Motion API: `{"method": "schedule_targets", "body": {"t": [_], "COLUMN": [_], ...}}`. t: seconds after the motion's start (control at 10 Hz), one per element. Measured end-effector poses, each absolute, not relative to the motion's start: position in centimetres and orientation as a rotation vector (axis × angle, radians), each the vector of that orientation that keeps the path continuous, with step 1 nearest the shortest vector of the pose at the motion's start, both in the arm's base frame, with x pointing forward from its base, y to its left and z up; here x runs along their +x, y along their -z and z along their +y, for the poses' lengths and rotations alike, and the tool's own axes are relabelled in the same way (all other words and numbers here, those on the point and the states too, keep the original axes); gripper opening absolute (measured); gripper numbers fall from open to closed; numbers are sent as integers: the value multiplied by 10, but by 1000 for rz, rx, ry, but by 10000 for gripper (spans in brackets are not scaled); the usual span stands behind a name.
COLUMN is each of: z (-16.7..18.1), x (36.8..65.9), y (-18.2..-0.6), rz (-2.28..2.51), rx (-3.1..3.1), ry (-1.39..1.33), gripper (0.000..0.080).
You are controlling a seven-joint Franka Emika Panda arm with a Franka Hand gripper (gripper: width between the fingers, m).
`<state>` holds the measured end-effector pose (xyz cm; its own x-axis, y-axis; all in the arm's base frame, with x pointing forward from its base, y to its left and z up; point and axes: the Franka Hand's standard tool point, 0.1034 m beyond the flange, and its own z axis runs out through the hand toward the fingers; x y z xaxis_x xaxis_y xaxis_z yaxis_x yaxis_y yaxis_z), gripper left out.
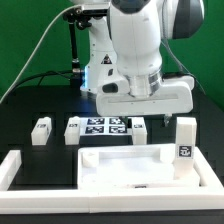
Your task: Assemble desk
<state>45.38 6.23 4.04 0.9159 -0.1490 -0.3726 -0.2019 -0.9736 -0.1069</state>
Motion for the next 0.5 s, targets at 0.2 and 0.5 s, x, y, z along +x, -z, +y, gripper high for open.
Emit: {"method": "schedule_targets", "body": {"t": [0.2,0.5], "z": [58,55], "x": [436,443], "y": [-32,-26], "rz": [251,234], "rx": [-2828,-2720], "ry": [-921,-1160], "gripper": [649,649]}}
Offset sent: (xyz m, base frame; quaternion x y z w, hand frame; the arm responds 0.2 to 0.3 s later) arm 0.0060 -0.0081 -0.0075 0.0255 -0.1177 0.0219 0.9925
